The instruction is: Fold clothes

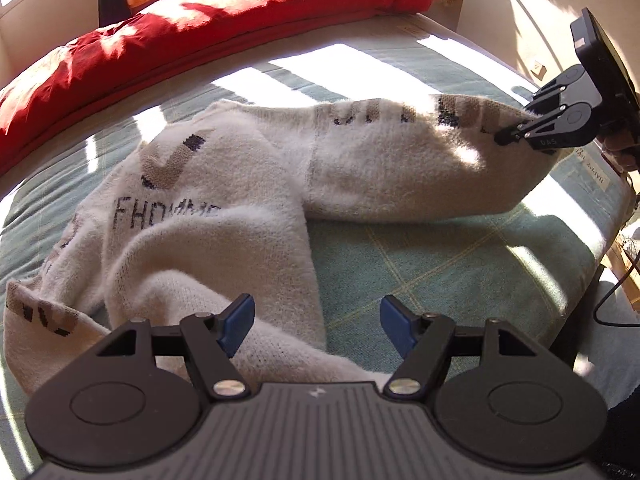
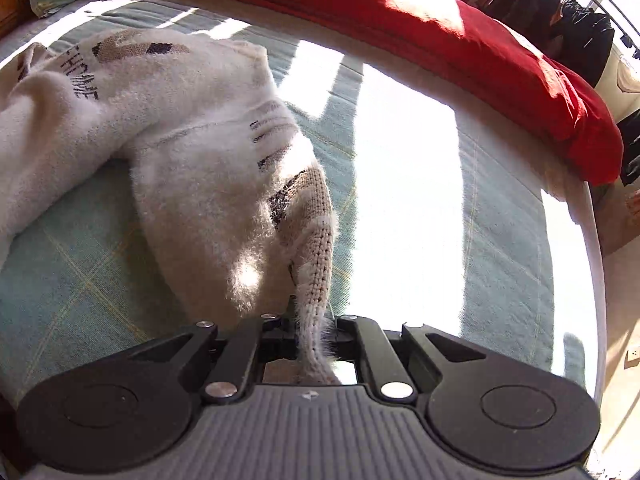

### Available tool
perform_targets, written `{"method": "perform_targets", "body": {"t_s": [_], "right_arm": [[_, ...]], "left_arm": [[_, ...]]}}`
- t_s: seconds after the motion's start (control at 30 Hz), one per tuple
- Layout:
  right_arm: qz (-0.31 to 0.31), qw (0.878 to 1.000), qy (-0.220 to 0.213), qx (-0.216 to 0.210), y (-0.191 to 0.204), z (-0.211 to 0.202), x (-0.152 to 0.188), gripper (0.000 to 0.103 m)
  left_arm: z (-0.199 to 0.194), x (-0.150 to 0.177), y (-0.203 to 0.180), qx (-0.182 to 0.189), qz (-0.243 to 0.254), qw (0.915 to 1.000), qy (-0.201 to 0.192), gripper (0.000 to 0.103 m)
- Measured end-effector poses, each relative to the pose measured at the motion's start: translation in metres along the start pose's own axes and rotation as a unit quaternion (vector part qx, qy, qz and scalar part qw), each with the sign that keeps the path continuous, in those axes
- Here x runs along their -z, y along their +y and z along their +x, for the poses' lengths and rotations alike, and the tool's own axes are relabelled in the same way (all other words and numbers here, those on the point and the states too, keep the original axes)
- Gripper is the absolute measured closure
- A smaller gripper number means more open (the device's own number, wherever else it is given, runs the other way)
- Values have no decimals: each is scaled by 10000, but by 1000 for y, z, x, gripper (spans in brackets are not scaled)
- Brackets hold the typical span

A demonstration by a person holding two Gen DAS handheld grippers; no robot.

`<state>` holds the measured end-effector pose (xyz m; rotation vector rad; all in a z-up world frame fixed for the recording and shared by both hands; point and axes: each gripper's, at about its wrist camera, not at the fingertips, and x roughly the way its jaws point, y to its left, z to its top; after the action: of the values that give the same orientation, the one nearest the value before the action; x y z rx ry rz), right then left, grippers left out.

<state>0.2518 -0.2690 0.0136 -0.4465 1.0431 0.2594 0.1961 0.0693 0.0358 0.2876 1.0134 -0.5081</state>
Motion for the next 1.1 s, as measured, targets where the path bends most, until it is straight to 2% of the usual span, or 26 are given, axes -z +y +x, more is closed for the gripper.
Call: {"method": "perform_targets", "body": {"t_s": [0.13, 0.47, 0.53, 0.63, 0.77, 0.87, 0.9, 1.0, 1.07, 1.1], "right_arm": [[-50, 9982, 142, 588, -21, 6, 12, 95], [30, 9938, 413, 1030, -26, 46, 7, 95], [-79, 9924, 420, 1150, -28, 49, 6, 95], [-387, 9861, 473, 1548, -29, 56, 7, 94], [-580, 9804, 541, 1804, -26, 64, 5, 94], [-525, 9817, 514, 1758, -25, 66, 4, 92], [-485, 9823, 487, 1742, -25, 65, 4, 84], [10, 9905, 250, 1351, -33, 50, 2, 81], [427, 9936, 47, 1046, -40, 36, -1, 76], [610, 9938, -102, 928, -41, 27, -2, 69]], "left_arm": [[1, 4, -8, 9, 39, 10000, 40, 32], [3, 12, -18, -28, 79, 9999, 149, 32], [4, 13, -14, -45, 26, 9998, 168, 32], [4, 14, -10, -60, -37, 9998, 174, 32], [4, 15, -6, -61, -55, 9998, 180, 32], [5, 15, -3, -94, -64, 9998, 188, 32], [5, 16, -2, -105, -68, 9997, 191, 32], [5, 16, 3, -144, -108, 9996, 194, 32], [4, 16, 7, -165, -161, 9996, 174, 32], [4, 16, 8, -174, -196, 9995, 159, 32]]}}
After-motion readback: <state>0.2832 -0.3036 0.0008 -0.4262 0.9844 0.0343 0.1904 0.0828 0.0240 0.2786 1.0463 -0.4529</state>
